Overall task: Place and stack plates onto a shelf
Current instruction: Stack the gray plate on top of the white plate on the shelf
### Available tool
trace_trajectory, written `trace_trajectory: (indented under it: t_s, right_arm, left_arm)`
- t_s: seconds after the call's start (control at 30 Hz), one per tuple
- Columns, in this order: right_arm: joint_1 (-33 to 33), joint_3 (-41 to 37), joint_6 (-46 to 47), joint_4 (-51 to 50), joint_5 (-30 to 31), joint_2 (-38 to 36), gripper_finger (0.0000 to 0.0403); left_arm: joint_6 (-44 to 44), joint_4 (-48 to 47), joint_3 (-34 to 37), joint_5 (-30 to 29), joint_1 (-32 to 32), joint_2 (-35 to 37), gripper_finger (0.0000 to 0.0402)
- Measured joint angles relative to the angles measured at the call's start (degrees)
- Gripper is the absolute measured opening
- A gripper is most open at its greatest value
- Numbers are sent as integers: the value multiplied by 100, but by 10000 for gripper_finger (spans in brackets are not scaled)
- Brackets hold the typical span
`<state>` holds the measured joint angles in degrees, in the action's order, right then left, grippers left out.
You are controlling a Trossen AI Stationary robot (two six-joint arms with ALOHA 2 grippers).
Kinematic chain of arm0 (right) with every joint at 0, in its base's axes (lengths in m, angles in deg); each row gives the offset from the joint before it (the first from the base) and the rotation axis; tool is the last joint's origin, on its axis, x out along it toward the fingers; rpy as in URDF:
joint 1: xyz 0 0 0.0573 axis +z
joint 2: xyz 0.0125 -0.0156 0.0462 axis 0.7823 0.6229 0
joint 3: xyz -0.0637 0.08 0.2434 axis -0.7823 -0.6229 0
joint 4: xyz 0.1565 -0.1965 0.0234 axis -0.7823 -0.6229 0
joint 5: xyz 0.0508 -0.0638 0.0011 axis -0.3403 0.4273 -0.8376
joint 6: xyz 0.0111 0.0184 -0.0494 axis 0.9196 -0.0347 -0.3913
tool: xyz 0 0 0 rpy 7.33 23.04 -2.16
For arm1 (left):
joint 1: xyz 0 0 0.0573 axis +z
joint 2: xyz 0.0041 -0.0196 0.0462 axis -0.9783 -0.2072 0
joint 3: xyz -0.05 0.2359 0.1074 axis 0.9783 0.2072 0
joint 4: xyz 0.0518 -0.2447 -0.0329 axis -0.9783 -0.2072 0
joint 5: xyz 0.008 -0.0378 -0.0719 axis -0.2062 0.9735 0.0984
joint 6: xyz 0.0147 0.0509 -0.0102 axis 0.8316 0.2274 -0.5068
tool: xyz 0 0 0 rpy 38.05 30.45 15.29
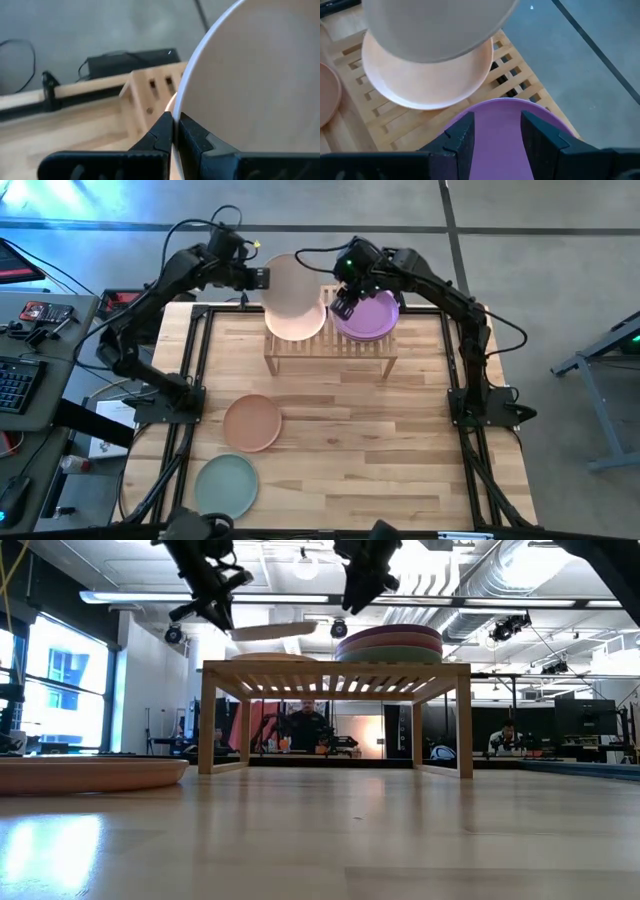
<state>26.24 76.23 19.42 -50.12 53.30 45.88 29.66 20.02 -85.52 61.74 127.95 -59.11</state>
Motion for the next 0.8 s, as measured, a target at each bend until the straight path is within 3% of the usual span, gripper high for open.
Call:
trace_trajectory:
  t_s: [0.8]
  right_arm:
    - [-68, 0, -261, -43, -50, 2, 138]
  left_arm:
    - [-156, -585, 15, 222, -254, -618, 7]
